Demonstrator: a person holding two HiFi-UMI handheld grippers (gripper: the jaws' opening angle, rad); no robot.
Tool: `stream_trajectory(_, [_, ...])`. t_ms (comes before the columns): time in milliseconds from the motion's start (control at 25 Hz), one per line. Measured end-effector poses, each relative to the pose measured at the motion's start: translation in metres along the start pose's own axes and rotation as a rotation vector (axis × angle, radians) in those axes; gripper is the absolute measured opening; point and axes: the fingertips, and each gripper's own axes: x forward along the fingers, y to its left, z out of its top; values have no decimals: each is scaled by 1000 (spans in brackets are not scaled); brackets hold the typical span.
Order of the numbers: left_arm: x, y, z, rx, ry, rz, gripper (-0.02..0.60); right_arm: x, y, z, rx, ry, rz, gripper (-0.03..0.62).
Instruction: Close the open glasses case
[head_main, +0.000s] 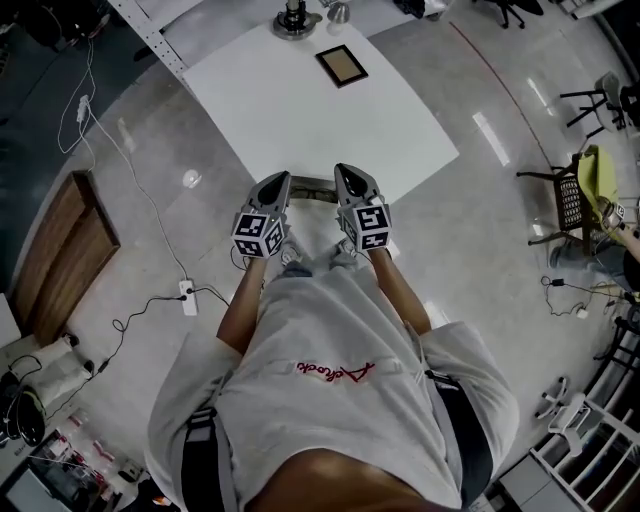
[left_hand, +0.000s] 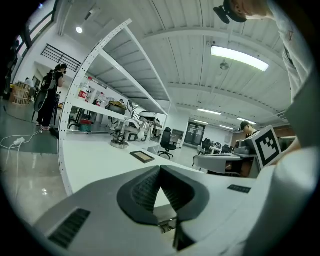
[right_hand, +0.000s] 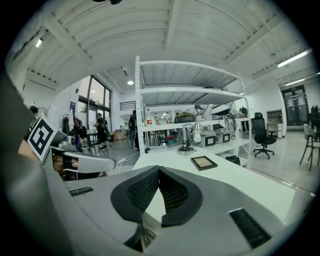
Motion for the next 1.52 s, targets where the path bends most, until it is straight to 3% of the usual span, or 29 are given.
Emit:
stream_trajectory(640, [-1,-4,-1,-23,-24,63,21,-4,-1,-6,-8,15,66,18])
stream_trajectory(1520, [-24,-4,-74,-104,123,66,21,-24,34,-91,97,187,84,18])
